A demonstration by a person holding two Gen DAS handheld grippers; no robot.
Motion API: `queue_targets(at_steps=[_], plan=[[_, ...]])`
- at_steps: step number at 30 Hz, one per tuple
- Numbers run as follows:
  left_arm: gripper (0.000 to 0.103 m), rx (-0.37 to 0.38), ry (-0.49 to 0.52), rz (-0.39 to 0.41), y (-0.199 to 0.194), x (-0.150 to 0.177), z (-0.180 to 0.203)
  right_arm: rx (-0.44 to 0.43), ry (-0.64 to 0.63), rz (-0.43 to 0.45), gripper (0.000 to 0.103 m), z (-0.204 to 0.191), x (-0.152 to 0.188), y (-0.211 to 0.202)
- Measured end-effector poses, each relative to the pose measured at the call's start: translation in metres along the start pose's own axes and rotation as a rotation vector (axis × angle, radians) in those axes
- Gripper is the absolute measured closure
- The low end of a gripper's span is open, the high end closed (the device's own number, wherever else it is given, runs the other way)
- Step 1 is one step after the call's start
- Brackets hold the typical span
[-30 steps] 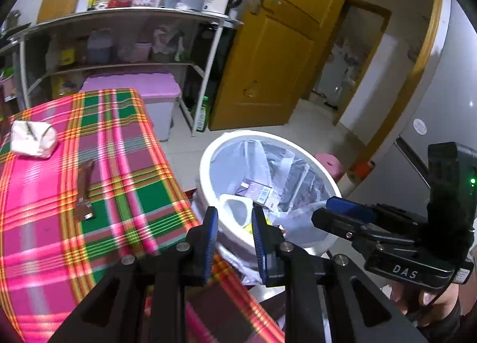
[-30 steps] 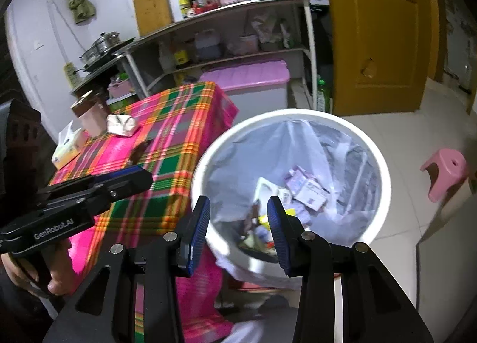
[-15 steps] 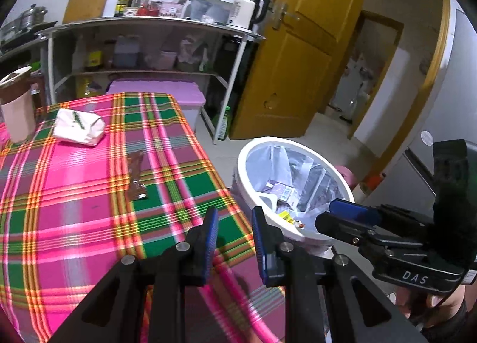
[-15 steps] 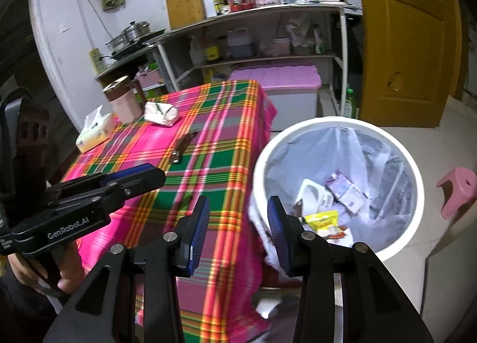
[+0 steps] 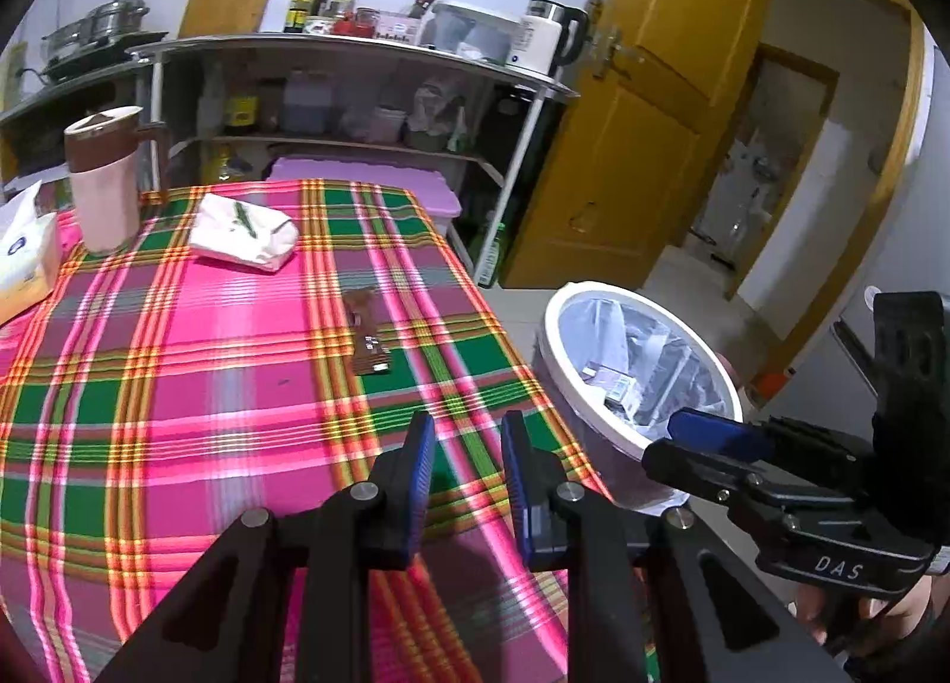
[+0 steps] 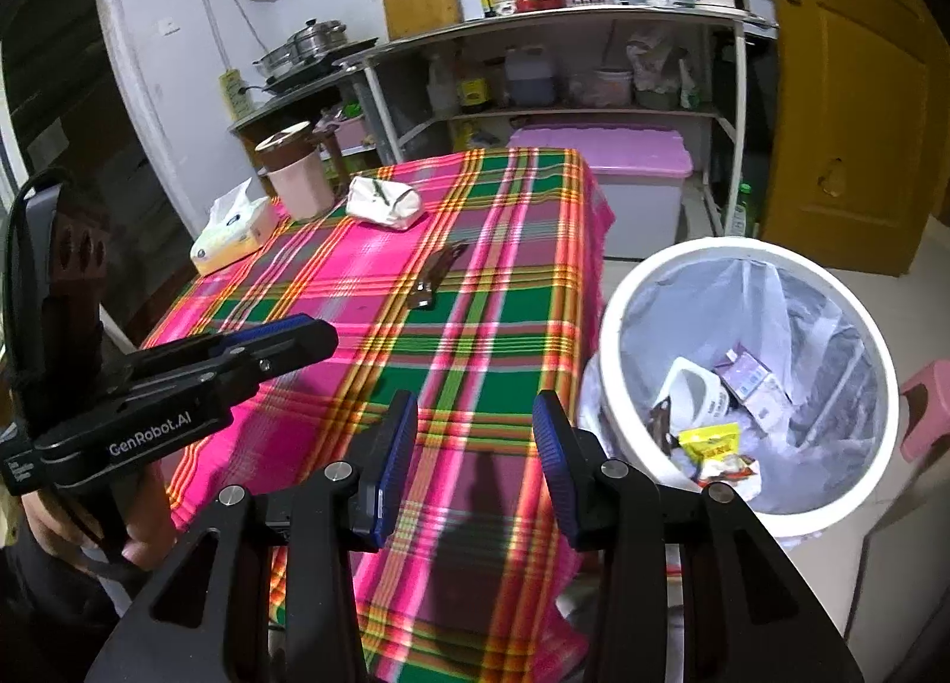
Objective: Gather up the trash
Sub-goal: 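Move both tools back toward the small brown wrapper piece on the table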
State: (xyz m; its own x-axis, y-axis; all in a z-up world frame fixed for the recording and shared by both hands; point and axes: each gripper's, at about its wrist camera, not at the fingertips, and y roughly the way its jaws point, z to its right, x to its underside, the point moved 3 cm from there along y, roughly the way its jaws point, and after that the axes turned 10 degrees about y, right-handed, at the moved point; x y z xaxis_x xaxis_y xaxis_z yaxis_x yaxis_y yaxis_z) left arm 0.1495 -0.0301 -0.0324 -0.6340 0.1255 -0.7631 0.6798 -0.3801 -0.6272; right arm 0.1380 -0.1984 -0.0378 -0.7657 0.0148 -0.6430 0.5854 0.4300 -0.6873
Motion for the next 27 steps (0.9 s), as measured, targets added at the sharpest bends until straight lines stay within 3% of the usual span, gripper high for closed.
queue_targets(at_steps=[12,27], plan=[[0.08,-0.083,-0.048,0.012,-0.015,0.003,-0.042,-0.015,-0.018,-0.055,0.061,-0.026,-0.004,0.033],[0.08,-0.159,-0.121,0.01,-0.022,0.012,-0.098,-0.011,-0.052,-0.112,0.061,-0.061,-0.034,0.114]])
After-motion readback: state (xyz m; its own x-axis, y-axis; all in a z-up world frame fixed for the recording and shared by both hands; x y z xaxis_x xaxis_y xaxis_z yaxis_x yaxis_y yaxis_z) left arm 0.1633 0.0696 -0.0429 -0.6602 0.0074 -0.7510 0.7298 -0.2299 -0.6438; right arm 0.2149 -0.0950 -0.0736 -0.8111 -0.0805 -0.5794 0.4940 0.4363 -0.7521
